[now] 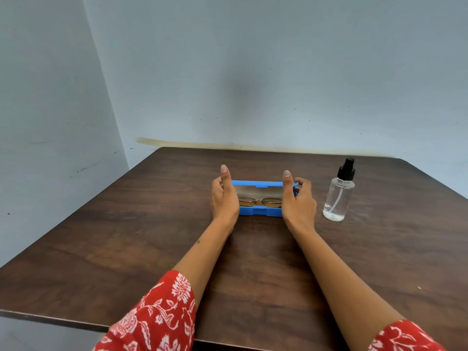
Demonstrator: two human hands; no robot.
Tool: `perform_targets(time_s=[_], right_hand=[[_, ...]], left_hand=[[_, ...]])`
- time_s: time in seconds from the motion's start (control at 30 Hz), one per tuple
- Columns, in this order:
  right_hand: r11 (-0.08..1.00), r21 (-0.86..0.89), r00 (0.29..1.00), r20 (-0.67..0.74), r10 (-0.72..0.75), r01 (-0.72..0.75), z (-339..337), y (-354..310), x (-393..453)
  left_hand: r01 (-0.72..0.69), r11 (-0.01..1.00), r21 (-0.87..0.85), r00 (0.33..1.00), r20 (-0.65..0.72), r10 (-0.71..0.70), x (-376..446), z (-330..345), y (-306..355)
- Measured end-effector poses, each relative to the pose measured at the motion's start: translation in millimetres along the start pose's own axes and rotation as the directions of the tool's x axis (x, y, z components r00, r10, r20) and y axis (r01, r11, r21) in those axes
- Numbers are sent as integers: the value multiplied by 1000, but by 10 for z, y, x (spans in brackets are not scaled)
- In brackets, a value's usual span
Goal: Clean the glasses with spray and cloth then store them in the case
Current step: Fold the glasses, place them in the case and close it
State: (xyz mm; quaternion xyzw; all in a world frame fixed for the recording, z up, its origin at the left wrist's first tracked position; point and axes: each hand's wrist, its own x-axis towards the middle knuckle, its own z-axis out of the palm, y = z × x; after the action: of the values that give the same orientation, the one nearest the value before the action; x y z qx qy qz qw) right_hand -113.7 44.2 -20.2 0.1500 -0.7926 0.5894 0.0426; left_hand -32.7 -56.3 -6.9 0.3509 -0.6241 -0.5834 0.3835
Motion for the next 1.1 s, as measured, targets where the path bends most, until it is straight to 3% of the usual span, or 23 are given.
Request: perform_targets(time_s=[0.3,0.7,1.1], right_hand=[[999,-41,997,-76,-16,13,-233,92,-90],[993,-106,998,8,-59,60,-325,144,-91],[978,-163,990,84,-115,127,-381,168,-79]], left_hand=[[-97,992,80,994,54,93,-184,69,-80],[-212,934,289,975,129,181,-74,-36,-186],[-273,890,367,956,205,209,-22,-79,-220]])
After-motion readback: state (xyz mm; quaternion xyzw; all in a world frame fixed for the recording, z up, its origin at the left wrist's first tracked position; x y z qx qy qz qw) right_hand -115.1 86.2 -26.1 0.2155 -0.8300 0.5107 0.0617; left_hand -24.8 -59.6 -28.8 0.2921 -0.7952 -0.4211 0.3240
